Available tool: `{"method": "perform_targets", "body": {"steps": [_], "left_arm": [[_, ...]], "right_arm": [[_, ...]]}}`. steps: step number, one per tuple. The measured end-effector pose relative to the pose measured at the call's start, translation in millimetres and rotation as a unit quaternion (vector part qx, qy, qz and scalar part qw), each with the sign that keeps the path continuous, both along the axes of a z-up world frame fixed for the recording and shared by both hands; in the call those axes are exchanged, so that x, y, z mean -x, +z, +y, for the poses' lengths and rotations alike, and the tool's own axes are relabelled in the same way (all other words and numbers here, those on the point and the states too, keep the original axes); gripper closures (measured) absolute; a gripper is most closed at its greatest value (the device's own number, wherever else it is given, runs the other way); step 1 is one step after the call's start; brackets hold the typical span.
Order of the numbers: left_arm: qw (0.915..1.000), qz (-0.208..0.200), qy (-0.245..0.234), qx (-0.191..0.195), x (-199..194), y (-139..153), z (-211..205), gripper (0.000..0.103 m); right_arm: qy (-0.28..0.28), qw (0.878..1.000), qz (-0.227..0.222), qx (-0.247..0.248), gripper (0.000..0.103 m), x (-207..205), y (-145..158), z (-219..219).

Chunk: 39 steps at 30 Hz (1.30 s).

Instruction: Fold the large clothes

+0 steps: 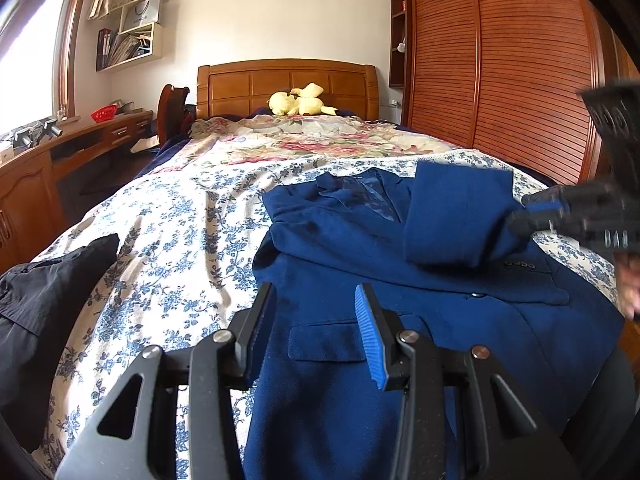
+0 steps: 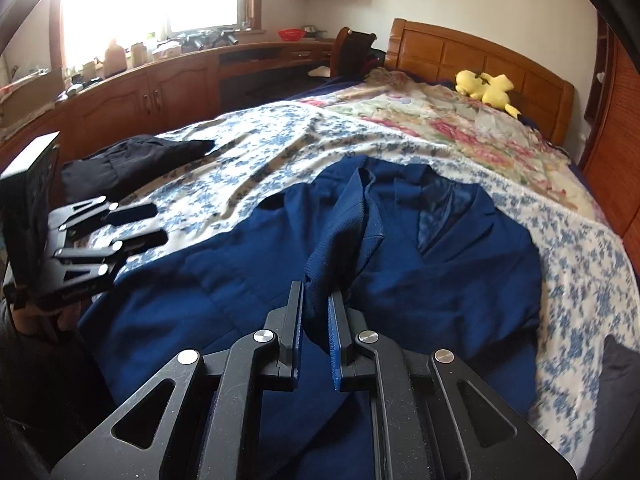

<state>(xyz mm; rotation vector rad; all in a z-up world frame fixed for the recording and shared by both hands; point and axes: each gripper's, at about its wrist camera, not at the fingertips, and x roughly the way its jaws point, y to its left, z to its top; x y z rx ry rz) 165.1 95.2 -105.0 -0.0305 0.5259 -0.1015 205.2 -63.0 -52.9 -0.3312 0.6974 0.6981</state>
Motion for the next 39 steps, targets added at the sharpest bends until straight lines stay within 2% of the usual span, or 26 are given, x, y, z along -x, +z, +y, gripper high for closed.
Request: {"method": "perform_targets", "body": {"steps": [3,9,13,16,21,35,39], "left_arm": [[1.0,-0.001,0.001,-0.001,0,0,0,0.064],[1.0,0.002,0.002,-0.002,0,-1,0,0.064],[1.0,0.002,0.001,-0.002,0,-1,0,0.064],[1.0,0.001,0.0,-0.003,0,-1,0,0.064],[1.0,0.001,0.001,-0.003,0,-2,0,0.064],[0.9999,0.013,0.002,-0.009,-3,-7,-2,0.064],[0.9998,0.017,0.002,-0.012,-4,-10,-2,0.064]], "right_arm": [[-0.003,1.0,0.012,-0.006,0.094,11,-15,0],[-0.006,0.999,0.036,-0.018,0.088,19,-24,-3],[-0.005,0.999,0.05,-0.022,0.07,30,-27,-4],[-0.006,0.999,0.034,-0.024,0.062,39,-24,-4],[-0.005,1.0,0.02,-0.007,0.059,40,-31,0],[-0.033,0.996,0.086,0.002,0.059,7,-95,9],[-0.034,0.995,0.089,-0.012,0.058,6,-100,5]]}}
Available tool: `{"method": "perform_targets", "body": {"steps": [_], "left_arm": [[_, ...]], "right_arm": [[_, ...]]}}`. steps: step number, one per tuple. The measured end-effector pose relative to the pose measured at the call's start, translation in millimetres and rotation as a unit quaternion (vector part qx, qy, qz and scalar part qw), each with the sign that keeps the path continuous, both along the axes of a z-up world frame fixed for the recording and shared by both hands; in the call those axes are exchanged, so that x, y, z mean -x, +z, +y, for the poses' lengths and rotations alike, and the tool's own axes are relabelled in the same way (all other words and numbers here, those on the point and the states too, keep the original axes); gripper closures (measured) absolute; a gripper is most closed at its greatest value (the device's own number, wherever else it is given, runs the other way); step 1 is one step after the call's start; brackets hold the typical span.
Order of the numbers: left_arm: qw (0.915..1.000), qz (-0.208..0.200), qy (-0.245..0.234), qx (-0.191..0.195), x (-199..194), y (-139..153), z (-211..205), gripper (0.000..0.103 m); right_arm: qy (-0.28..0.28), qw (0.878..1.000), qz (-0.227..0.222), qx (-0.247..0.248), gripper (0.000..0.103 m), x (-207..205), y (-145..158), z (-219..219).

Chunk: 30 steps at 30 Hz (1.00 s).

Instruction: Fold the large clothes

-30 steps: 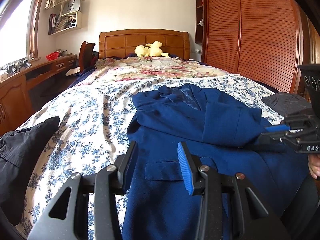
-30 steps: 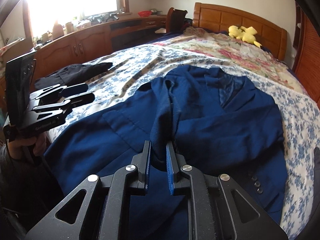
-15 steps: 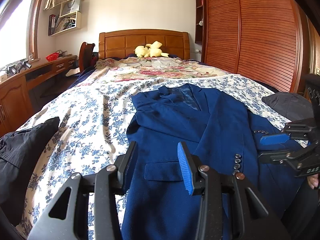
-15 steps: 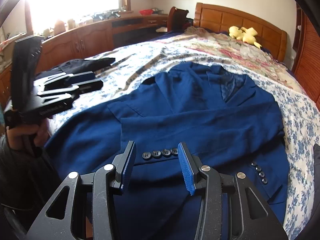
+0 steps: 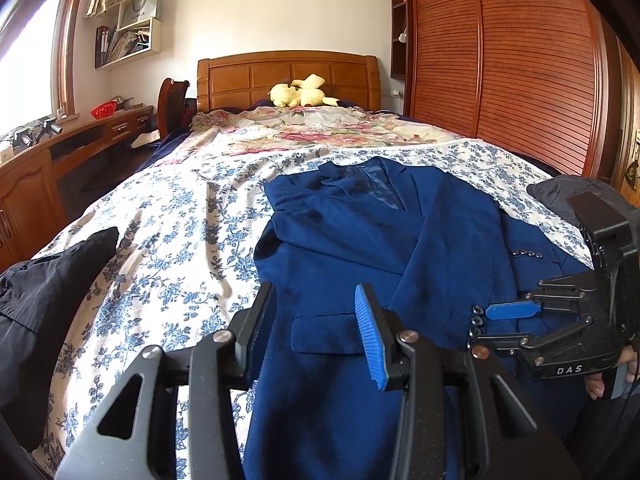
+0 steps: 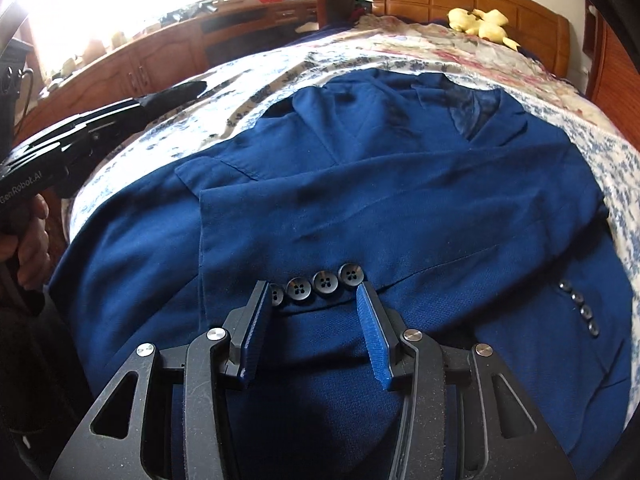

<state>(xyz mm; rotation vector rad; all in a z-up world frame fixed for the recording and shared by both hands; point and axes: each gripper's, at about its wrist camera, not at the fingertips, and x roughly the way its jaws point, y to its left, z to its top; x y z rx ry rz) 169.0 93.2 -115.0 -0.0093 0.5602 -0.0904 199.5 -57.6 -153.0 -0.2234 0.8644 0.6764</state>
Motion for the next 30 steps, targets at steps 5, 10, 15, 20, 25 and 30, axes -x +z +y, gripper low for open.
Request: {"method": "perform_targets", "body": {"steps": [5,10,15,20,25,30], "left_arm": [[1.0,0.007,0.002,-0.005,-1,-4,-3,0.064],[0.9999,0.011,-0.001,-0.004,9,-6,-7,0.064],[0.9996,0.026,0.01,-0.004,28,-15,-10,0.064],[0.9989,0.041,0.017,-0.013,45,-18,-11,0.064],[0.9977,0.065,0.018,-0.006,60,-22,-2,0.064],[0.9948,0.097,0.031,-0.007,67,-30,13,0.063]], "right_arm": [[-0.001,1.0,-0.004,0.001,0.058,5,6,-5],[0.0,1.0,-0.018,-0.003,0.058,20,19,-22],[-0.015,0.999,-0.033,-0.004,0.057,40,31,-58],[-0.047,0.998,-0.026,-0.012,0.057,56,32,-105],[-0.085,0.996,-0.037,-0.015,0.056,67,36,-145],[-0.121,0.992,-0.044,-0.02,0.055,69,39,-182]]}}
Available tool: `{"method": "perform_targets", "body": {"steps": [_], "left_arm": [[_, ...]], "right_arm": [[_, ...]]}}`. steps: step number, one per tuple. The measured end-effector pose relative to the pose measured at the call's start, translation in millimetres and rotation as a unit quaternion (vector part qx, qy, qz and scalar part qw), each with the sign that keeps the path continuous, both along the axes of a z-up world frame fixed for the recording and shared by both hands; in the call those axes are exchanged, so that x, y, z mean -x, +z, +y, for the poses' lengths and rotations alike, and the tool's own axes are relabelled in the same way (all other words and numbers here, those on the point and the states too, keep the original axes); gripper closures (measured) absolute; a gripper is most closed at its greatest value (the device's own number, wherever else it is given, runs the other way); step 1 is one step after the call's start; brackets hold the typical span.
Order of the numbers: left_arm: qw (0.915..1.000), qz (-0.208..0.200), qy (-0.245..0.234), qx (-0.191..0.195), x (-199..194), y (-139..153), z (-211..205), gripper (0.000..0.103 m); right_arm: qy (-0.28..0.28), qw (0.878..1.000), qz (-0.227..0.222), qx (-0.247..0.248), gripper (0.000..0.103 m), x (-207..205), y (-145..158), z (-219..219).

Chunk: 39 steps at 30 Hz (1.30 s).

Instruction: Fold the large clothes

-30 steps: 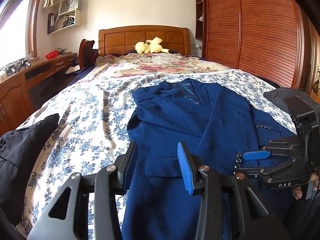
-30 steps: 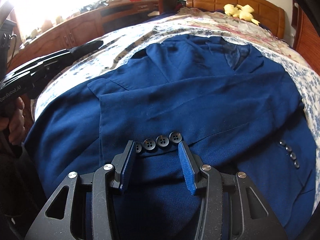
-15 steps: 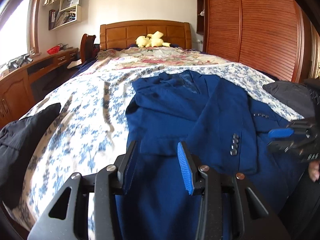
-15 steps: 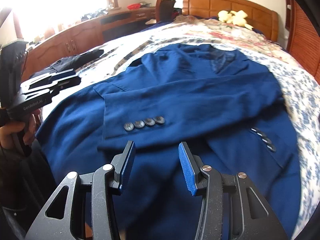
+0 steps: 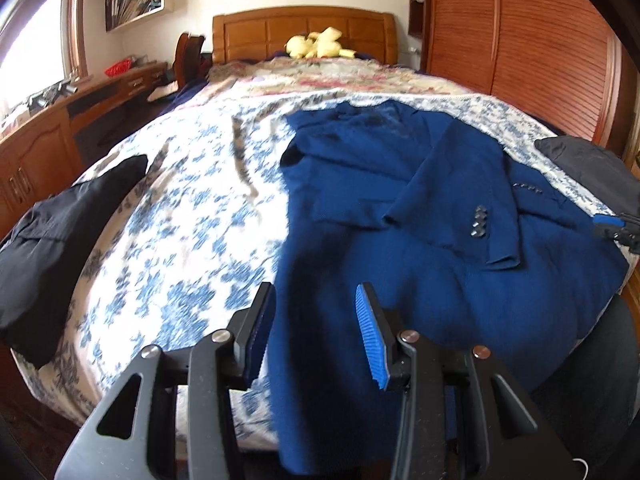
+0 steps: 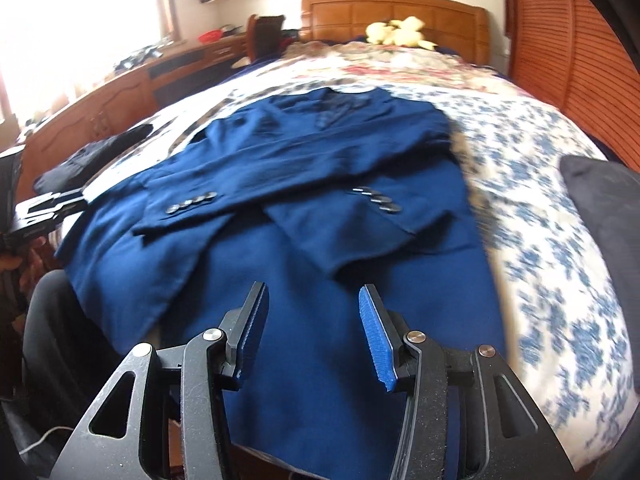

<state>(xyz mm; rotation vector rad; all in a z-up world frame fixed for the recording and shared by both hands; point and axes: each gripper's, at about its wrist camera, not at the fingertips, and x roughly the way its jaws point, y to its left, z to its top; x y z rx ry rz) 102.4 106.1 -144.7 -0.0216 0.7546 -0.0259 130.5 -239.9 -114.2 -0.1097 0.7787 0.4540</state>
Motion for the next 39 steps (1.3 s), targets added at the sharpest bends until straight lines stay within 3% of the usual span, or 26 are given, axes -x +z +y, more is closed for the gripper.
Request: {"method": "perform_targets", "body": {"steps": [3,8,17,22,33,37,39], "left_arm": [[0.9997,0.024,0.003,0.006,-5,-7,7,0.063],[0.9982,0.057,0.005,-0.017,-15,-24,8,0.06],[0.9979,0.053,0.031,-0.021,-22,-33,21,0.035],[0.9963,0.057,0.055,-0.034,-29,-37,29,0.011],[0.9976,0.052,0.043,-0.018,-20,-32,34,0.011],[0.999,0.033,0.029,-0.001,-3,-26,33,0.023],[0.9991,0.033,0.024,0.013,3,-26,35,0.037]], "right_arm": [[-0.021,1.0,0.002,-0.008,0.055,-2,0,-20],[-0.041,0.999,-0.004,-0.008,0.054,0,-2,-40],[-0.059,0.998,0.002,0.024,0.052,-1,-16,-53],[-0.075,0.996,0.0,0.039,0.049,-5,-16,-61],[-0.095,0.994,0.033,0.035,0.044,-15,-27,-80],[-0.064,0.996,0.054,-0.007,0.045,-18,-29,-81],[-0.049,0.997,0.053,-0.005,0.053,-17,-28,-75]]}}
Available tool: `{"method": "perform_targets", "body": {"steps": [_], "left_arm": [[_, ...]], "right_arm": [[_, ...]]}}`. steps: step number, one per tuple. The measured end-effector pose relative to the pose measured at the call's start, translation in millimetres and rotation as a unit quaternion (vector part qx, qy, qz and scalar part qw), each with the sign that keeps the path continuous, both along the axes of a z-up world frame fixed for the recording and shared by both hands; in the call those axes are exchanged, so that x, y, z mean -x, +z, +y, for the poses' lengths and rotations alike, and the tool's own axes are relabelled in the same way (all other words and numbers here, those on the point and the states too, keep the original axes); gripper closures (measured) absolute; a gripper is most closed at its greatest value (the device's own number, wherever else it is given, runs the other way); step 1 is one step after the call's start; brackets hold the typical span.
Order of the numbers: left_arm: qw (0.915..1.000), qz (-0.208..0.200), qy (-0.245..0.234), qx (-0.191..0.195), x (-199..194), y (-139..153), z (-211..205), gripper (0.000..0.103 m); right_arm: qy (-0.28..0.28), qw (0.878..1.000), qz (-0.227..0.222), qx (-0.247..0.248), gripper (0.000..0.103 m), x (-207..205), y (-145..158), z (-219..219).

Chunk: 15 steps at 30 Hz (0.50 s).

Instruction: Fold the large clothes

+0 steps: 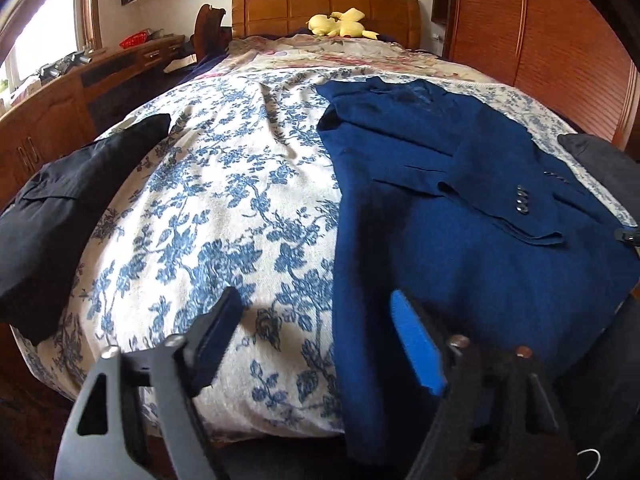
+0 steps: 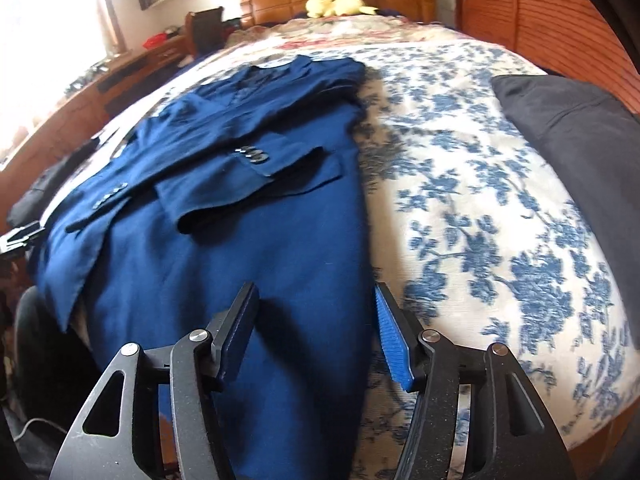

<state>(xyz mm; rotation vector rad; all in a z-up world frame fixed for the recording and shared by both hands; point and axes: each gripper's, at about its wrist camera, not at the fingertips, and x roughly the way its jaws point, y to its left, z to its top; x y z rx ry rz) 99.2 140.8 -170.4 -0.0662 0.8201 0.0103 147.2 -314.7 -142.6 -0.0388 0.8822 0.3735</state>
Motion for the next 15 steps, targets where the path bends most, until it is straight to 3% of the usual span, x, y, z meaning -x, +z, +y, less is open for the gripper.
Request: {"method": "perform_targets", "body": {"steps": [2,4,15], "left_arm": [[0.9999,-0.002,0.0,0.01,4,1,1,0.041],[0.9998,-0.002,-0.004,0.022,7,2,2,0.055],[0.9995,0.008,-0.028,0.013,14,-3,-7,0.059]], "right_arm": [[0.013,1.0,-0.001,0.0,0.061,1,2,6],[0.028,1.0,-0.002,-0.011,0.078,3,5,12],[0.038,0.999,-0.001,0.008,0.078,2,0,24]]}}
